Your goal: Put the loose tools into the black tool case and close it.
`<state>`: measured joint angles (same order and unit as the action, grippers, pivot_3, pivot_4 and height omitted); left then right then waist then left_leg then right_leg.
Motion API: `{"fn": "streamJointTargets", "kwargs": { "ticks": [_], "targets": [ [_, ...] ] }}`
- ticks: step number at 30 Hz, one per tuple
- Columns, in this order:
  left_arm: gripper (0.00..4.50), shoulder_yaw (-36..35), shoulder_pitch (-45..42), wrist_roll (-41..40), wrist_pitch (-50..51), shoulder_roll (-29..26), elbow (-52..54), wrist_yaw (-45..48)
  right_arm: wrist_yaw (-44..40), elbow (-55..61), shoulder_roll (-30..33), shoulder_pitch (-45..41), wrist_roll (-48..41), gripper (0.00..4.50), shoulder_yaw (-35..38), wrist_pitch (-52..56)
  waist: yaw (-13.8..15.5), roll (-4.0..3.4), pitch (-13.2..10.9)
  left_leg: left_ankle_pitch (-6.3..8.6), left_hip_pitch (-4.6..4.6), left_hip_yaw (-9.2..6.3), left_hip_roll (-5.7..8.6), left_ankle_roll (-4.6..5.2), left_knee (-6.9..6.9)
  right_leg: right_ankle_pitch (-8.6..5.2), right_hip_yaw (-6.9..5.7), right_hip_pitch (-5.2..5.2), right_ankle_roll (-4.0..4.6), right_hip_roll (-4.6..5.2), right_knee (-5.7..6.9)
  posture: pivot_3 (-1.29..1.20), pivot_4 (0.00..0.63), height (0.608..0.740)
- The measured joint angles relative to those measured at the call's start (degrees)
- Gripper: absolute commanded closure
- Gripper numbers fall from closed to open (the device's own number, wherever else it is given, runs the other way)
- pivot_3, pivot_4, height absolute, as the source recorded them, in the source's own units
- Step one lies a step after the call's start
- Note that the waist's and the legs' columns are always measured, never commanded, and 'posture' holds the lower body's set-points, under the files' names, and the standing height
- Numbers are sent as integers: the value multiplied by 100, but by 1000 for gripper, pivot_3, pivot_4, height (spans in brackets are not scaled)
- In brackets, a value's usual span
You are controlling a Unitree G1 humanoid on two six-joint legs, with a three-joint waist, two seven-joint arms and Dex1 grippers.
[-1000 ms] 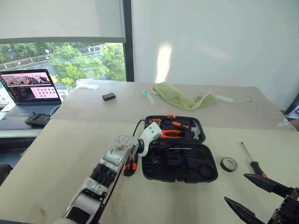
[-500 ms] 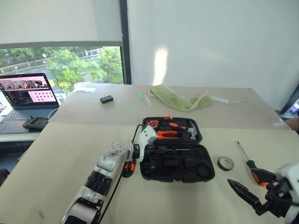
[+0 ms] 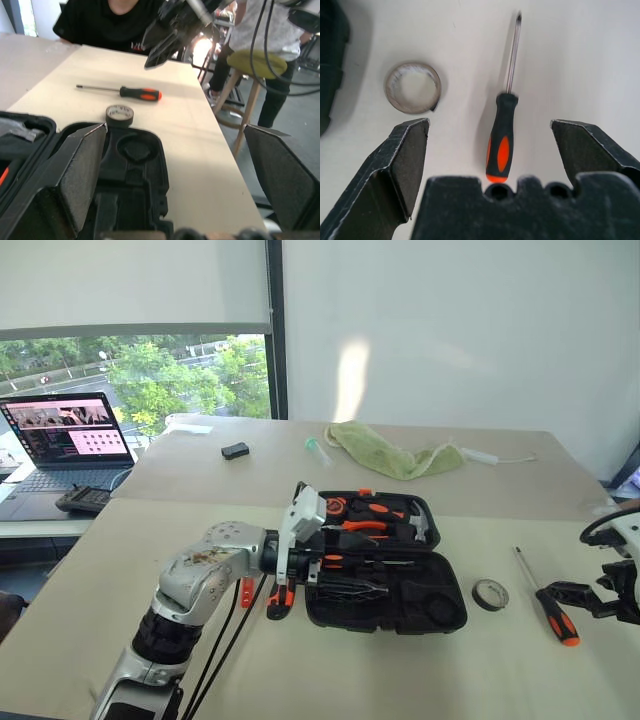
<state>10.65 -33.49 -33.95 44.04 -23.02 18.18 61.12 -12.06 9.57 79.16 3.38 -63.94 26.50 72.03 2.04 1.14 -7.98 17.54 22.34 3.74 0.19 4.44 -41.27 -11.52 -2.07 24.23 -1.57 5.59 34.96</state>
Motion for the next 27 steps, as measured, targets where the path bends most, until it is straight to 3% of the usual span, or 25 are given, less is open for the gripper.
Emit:
{"fn": "streamJointTargets", "kwargs": {
  "ticks": [3, 8, 11, 15, 21, 24, 27],
  "targets": [
    [29, -22, 65, 2, -31, -66, -25, -38, -540, -722, 34, -963, 534, 0, -765, -141, -66, -12, -5, -1, -3, 5, -2, -1, 0, 1, 4, 2, -2, -6, 2, 0, 150, 740],
    [29, -33, 98, 33, -174, -52, -115, -144, -1904, -1635, 123, -1636, 1501, 0, -1860, -659, -87, -17, -6, -2, -4, 5, -3, -3, 1, 2, 0, 3, -3, -9, 2, 0, 150, 740],
    [29, 1, 105, 58, -201, -4, -147, -238, -2679, -2373, -131, -2204, 2223, 0, -2516, -1117, -119, -16, -6, -2, -6, 8, -1, -3, 0, 3, 4, 1, -5, -8, 2, 0, 150, 740],
    [29, -27, 90, -16, -162, -105, -165, -201, -3231, -2877, -553, -2749, 3016, 0, -3237, -1463, -148, -20, -5, -6, -7, 9, -4, -10, 1, 4, 6, 6, -5, -11, 5, 0, 150, 740],
    [29, -90, 97, -249, -50, -509, -104, -1, -3631, -3473, -1031, -3063, 3845, 0, -3632, -1730, -139, -34, -7, -17, -6, 8, -4, -29, 4, 4, 5, 8, -5, -10, 6, 0, 150, 740],
    [0, -190, 77, -347, -35, -603, -105, 69, -3693, -3476, -1263, -3200, 4052, 663, -3663, -1714, -140, -34, -7, -17, -6, 7, -4, -29, 4, 4, 4, 7, -5, -10, 6, 0, 150, 740],
    [0, -204, 76, -376, -40, -701, -107, 150, -3711, -3342, -1341, -3229, 4189, 1641, -3654, -1659, -132, -34, -7, -18, -5, 6, -4, -31, 3, 4, 2, 7, -5, -9, 6, 0, 150, 740]
  ]
}}
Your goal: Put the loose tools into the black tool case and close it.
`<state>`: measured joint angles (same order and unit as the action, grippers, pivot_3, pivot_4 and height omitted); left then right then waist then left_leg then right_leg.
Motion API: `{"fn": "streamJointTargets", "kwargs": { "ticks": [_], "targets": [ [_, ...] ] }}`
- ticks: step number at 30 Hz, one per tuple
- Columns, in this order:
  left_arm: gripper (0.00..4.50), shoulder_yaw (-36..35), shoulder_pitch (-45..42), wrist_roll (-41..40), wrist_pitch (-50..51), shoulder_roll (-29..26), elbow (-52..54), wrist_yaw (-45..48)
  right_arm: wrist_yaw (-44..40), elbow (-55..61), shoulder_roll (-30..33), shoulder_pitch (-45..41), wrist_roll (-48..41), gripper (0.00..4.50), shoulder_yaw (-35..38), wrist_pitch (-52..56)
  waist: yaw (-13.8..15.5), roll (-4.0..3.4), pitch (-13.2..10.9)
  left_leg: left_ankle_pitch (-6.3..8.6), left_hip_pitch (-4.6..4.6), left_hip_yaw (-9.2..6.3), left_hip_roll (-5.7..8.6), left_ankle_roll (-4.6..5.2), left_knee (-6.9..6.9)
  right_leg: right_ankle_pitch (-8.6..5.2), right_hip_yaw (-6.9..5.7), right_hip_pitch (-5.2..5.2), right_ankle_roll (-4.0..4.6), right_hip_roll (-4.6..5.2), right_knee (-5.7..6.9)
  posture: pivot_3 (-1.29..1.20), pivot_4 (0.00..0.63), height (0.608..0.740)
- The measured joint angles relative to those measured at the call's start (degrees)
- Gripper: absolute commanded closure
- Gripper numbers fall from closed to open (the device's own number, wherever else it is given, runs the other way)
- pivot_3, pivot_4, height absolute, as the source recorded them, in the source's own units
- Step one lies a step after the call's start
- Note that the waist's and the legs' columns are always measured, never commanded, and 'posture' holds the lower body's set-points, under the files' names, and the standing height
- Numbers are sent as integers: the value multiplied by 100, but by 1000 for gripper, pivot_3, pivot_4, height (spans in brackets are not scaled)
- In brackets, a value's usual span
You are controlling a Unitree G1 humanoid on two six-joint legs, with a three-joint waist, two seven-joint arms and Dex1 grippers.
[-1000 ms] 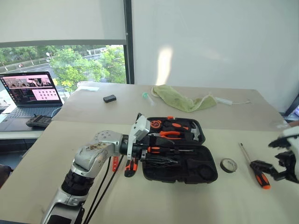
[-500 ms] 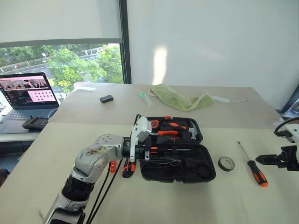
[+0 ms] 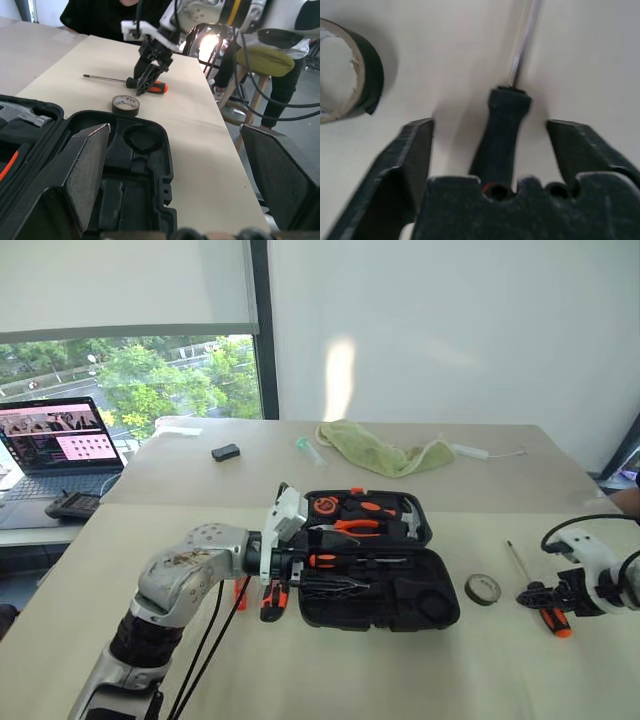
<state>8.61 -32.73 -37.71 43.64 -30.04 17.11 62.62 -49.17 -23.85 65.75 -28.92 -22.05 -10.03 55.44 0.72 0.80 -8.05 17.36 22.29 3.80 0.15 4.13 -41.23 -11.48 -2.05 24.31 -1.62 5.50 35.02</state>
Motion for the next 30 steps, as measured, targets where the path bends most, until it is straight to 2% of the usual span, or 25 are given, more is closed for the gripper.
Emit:
{"fn": "streamJointTargets", "kwargs": {
  "ticks": [5, 6, 7, 9, 13, 15, 17, 20, 22, 23, 24, 26, 30],
  "targets": [
    [0, -15, -81, -61, -52, -11, -2, 54, -46, 576, 36, 327, 40, 3213, 322, 25, 7, -1, -1, -1, 2, -1, 1, -2, 1, 0, -1, 0, -1, 4, 0, 0, 150, 740],
    [0, -7, -91, -57, -101, 15, -3, 41, -48, 765, 90, 500, 36, 3710, 463, 36, 16, -3, -2, -1, 4, -2, 1, -2, 1, 0, -3, 2, -1, 4, -1, 0, 150, 740],
    [0, -9, -96, -59, -128, 72, -2, -3, -35, 1089, 205, 848, 24, 3915, 716, 44, 45, -7, -3, -1, 4, -5, 2, -1, 2, 0, -6, 1, -1, 7, 0, 0, 150, 740],
    [0, -14, -104, -61, -130, 90, -1, -63, -26, 1490, 272, 1189, -31, 3922, 1111, 68, 46, -7, -4, 0, 5, -4, 2, -1, 3, 2, -4, 2, -3, 6, 0, 0, 150, 740],
    [0, -53, -115, -67, -138, 153, -17, -164, -298, 2896, 157, 2116, -452, 3922, 2599, -142, 31, -11, -6, 6, -3, -6, -1, 9, 6, 3, -1, -2, -6, 1, 2, 0, 150, 740],
    [0, -101, -109, -70, -138, 145, -48, -195, -548, 3730, 251, 2152, -570, 3922, 2680, -317, -24, -16, -9, 4, -10, -6, -3, 6, 11, 4, 9, 1, -6, -4, 6, 0, 150, 740],
    [0, -123, -83, -72, -141, 109, -75, -183, -892, 4595, 433, 1770, -632, 3922, 2320, -680, -69, -14, -12, 1, -28, -6, -5, 0, 24, 5, 13, -5, -3, -12, 6, 0, 150, 740],
    [0, -219, 11, -61, -228, 18, -121, -161, -1154, 4968, 508, 1085, -373, 3923, 1408, -1090, -71, 5, -23, -4, -29, -13, -8, -9, 25, 9, 1, -5, 6, -14, 5, 0, 150, 740],
    [0, -593, 404, -25, -565, -76, -156, -207, -1461, 4606, 143, 2, 335, 3923, 119, -1351, -98, 5, -27, -5, -28, -6, -5, -10, 21, 12, 12, -1, 10, -11, 2, 0, 150, 740],
    [0, -632, 444, -30, -607, -89, -171, -186, -1499, 4556, 86, -103, 405, 3923, -19, -1372, -126, 5, -27, -6, -30, -3, -4, -12, 23, 12, 15, 2, 10, -10, 3, 0, 150, 740],
    [0, -779, 681, -71, -795, -286, -227, 81, -1743, 4289, -196, -635, 818, 3923, -708, -1516, -149, 5, -34, -11, -23, -3, -3, -19, 25, 11, 13, 12, 11, -11, 6, 0, 150, 740],
    [0, -896, 929, -146, -841, -747, -315, 601, -2050, 3859, -518, -1193, 1368, 3923, -1472, -1793, -153, 4, -44, -40, -7, -4, -7, -68, 28, 9, 3, 34, 21, -19, 11, 0, 150, 740],
    [0, -1274, 1126, -504, -803, -1158, -345, 1040, -2385, 2951, -936, -1749, 2144, 3923, -2177, -2234, -23, 5, -47, -42, 46, -9, -5, -72, 25, 8, -13, 79, 21, -12, 14, 0, 150, 740]
  ]
}}
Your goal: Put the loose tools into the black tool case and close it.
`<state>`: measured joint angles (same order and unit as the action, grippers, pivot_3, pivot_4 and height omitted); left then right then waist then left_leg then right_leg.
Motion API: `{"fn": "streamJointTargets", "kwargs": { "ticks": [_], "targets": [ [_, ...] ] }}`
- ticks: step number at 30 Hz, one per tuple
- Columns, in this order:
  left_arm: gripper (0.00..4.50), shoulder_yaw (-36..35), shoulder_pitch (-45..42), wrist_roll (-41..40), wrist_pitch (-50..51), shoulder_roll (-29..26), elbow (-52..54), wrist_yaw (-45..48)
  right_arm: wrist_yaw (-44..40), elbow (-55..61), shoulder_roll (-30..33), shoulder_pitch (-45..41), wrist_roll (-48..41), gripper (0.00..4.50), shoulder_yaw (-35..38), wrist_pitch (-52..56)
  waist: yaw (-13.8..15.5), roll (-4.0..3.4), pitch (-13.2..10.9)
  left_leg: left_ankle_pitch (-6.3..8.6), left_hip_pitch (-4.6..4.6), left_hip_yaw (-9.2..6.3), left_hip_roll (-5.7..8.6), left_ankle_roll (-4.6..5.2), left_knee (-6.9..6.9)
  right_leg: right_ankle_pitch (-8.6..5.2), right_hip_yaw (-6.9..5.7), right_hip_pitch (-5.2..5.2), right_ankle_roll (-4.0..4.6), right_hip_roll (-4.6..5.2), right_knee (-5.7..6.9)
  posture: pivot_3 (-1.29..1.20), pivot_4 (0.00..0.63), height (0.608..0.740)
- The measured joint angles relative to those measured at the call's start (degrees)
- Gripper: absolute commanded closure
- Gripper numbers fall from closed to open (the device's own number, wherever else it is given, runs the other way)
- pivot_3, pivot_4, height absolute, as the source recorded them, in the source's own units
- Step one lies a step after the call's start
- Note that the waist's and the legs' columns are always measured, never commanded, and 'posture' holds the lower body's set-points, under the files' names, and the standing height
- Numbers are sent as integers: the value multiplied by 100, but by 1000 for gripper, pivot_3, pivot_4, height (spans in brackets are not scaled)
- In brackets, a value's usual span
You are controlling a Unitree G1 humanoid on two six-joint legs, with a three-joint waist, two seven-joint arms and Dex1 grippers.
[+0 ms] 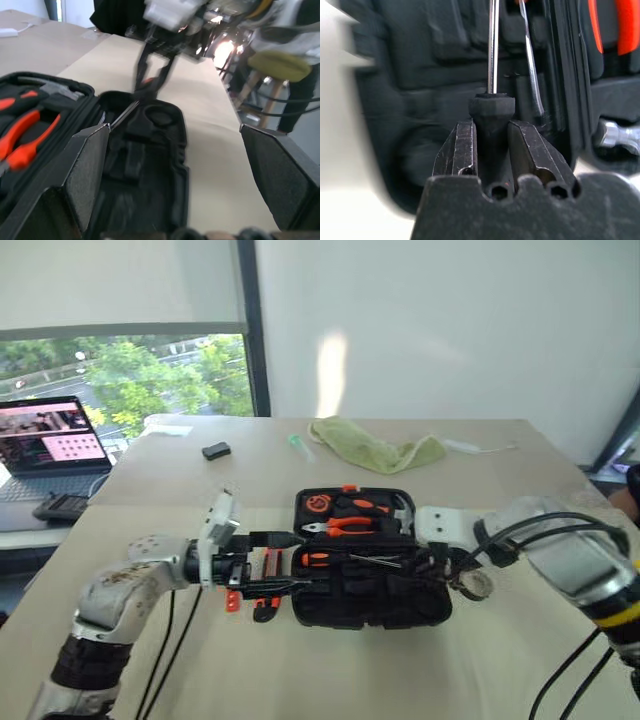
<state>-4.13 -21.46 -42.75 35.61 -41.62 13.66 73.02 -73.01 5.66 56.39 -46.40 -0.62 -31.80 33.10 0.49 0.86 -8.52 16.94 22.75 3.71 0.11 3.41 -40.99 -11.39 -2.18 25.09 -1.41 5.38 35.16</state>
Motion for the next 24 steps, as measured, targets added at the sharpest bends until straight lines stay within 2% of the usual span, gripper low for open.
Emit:
{"fn": "streamJointTargets", "kwargs": {
  "ticks": [9, 23, 24],
  "targets": [
    [0, -398, 708, -35, -25, -189, 40, -58, -589, -1046, -694, -605, 805, 3923, -310, -592, -24, 6, 0, 4, 1, 0, 0, 7, -11, 4, -3, -9, -7, 0, -5, 0, 150, 740],
    [0, -605, 1092, -17, -244, -187, 184, -162, -781, -1093, -1167, -394, 967, 3924, -174, -209, -1, 5, 0, -1, -11, -2, -2, -3, 0, 7, -5, -7, 7, -1, 12, 0, 150, 740],
    [0, -604, 1092, -20, -241, -188, 239, -204, -775, -1161, -1176, -386, 974, 3125, -144, -277, -3, 5, 0, -1, -11, -2, -3, -3, 0, 7, -5, -7, 7, -2, 12, 0, 150, 740]
  ]
}}
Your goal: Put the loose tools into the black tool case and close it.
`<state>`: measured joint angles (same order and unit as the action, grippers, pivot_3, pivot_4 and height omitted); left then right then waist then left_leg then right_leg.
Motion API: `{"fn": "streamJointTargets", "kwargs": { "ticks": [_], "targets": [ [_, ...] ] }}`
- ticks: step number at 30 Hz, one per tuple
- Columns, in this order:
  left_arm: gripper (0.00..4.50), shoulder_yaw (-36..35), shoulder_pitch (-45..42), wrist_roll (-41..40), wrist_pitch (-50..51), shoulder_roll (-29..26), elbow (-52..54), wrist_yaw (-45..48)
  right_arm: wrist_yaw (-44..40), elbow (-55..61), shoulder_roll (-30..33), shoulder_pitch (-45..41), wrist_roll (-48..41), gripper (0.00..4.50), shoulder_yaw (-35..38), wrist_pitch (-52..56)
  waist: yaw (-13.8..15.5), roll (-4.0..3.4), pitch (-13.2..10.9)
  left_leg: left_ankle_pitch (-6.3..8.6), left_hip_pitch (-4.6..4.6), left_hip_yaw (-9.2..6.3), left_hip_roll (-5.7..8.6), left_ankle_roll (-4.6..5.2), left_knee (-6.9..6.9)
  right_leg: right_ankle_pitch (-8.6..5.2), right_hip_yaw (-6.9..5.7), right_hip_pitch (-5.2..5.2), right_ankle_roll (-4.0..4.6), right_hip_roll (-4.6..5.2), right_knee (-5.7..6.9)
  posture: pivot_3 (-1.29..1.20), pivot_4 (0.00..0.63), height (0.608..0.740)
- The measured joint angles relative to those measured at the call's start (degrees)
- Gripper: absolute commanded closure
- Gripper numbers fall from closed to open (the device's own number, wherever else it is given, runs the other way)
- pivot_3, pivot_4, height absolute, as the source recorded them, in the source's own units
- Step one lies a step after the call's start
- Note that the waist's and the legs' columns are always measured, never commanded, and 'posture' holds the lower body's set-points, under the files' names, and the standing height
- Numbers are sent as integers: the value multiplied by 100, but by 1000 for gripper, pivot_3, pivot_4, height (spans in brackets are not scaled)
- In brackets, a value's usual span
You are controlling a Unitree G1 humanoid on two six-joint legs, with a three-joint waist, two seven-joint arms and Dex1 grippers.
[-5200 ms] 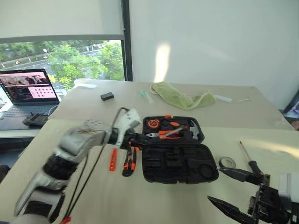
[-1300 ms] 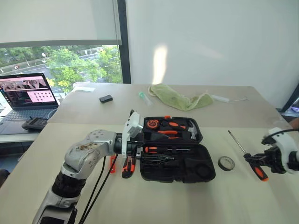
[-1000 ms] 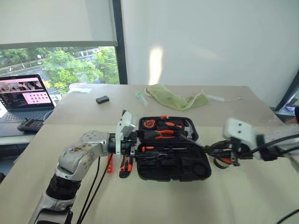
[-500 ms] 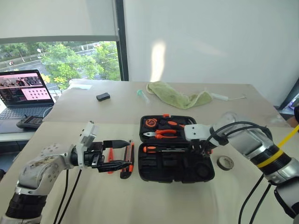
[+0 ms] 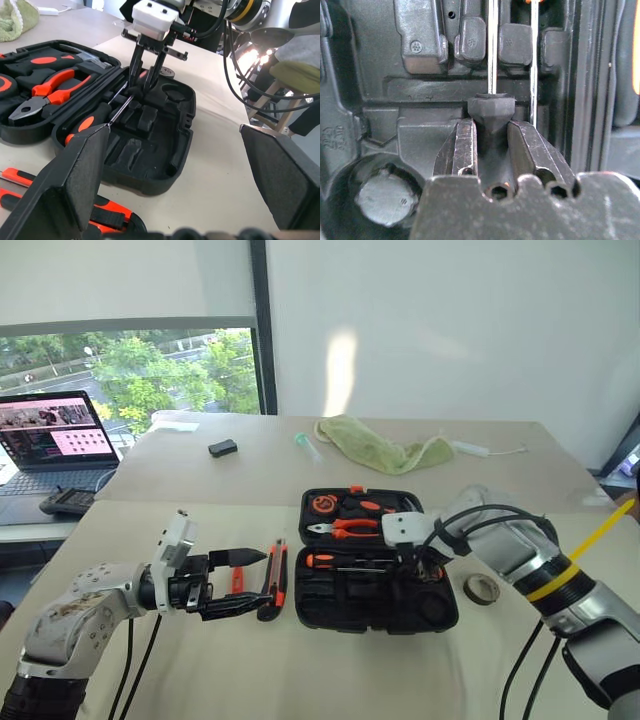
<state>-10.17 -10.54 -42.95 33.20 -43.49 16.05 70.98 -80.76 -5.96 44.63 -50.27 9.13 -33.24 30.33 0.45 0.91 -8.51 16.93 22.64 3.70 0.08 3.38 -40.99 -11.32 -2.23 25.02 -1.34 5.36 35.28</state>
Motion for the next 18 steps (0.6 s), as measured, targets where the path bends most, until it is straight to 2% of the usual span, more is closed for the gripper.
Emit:
{"fn": "streamJointTargets", "kwargs": {
  "ticks": [2, 3, 6, 9, 14, 16, 18],
  "targets": [
    [0, 0, -1, -7, 8, 0, 74, -38, 3, -60, -7, 4, 9, 2695, 22, -98, -2, 0, 0, 0, -1, 0, 0, 0, -1, 0, 0, -1, 0, 1, 1, 0, 150, 740],
    [0, 0, -11, -28, 46, 0, 152, -87, 74, -187, -7, 29, 32, 2301, 92, -298, 8, 0, 0, 0, -4, 0, 1, 1, -2, 0, -1, -5, 0, 3, 2, 0, 150, 740],
    [0, 12, -35, -72, 114, 0, 182, -179, 75, -157, -3, 131, -27, 2301, 257, -350, 23, 0, 0, 1, -5, -2, 2, 1, -3, 0, -3, -8, 0, 4, 1, 0, 150, 740],
    [0, 45, -179, -118, 219, 0, 199, -297, -151, 224, 34, 222, -404, 2301, 517, 130, 17, -1, -1, 0, 11, -2, 2, 0, -3, 1, -1, 10, 0, 3, 5, 0, 150, 740],
    [0, 148, -298, -121, 241, 58, 221, -510, -136, 1133, 9, 537, -1475, 3716, 1615, 734, 8, -2, -2, -3, 15, -6, -2, -4, 4, 1, -2, 11, 0, -3, 6, 0, 150, 740],
    [0, 171, -297, -135, 306, 93, 298, -663, 328, 1499, -173, 1147, -1874, 4466, 2371, 964, 31, 1, 0, 0, 15, -12, -1, 0, 3, 1, -7, 0, -1, 1, 2, 0, 150, 740],
    [0, 163, -278, -177, 356, 122, 397, -821, 896, 1867, -454, 1813, -2085, 4466, 2874, 1153, 56, 1, 0, 2, 19, -13, 1, 3, 1, 2, -7, 1, -2, 8, 3, 0, 150, 740]
  ]
}}
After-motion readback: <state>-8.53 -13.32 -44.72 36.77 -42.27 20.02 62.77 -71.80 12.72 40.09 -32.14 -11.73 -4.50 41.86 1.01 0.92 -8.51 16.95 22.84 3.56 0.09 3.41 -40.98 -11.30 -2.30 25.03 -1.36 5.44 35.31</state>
